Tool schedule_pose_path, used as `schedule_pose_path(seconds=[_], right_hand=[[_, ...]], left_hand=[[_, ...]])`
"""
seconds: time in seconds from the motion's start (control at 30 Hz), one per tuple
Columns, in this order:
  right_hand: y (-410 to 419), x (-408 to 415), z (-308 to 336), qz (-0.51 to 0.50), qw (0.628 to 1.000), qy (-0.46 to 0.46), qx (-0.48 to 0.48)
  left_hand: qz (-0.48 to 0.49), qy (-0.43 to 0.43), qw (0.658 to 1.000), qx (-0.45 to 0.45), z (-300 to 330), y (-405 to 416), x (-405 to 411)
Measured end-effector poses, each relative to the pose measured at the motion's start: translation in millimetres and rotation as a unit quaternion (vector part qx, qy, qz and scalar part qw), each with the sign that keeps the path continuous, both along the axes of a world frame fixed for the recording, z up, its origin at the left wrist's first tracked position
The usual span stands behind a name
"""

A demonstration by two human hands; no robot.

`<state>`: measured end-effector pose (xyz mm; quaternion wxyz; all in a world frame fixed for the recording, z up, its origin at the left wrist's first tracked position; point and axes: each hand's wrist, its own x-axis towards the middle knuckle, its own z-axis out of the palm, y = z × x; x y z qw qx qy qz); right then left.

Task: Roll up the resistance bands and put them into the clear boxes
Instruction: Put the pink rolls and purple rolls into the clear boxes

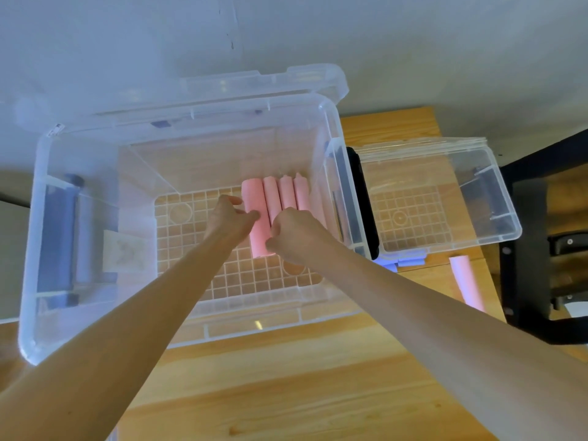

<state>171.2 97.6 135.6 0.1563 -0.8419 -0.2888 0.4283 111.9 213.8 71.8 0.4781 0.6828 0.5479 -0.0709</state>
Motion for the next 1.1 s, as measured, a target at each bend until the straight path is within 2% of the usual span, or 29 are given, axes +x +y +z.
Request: schedule_pose_path(seconds=[0.2, 0.4, 0.6, 0.7, 0.87, 1.1], right_hand=[[-27, 4, 48, 0.004, 0.996, 0.024, 0.086], [-70, 3, 96, 0.010, 0.981, 0.046, 0.191], [-156, 18, 112, -0.109, 0.958, 0.119, 0.237], [-211, 28, 102, -0.169, 0.948, 0.130, 0.236], [-296, 47, 47, -0.270, 0.947, 0.087, 0.148], [-354, 61, -27, -0.282, 0.956, -0.052, 0.054]], left_hand=[[0.024, -0.100, 0.994, -0.026, 56, -15, -5], [-0.013, -0.219, 0.976, -0.008, 141, -60, -11], [-0.083, -0.308, 0.946, 0.060, 191, -139, -7], [-0.115, -0.350, 0.927, 0.066, 201, -183, -3], [-0.173, -0.288, 0.942, -0.011, 166, -249, 15], [-0.058, -0.217, 0.958, -0.178, 77, -309, 39]])
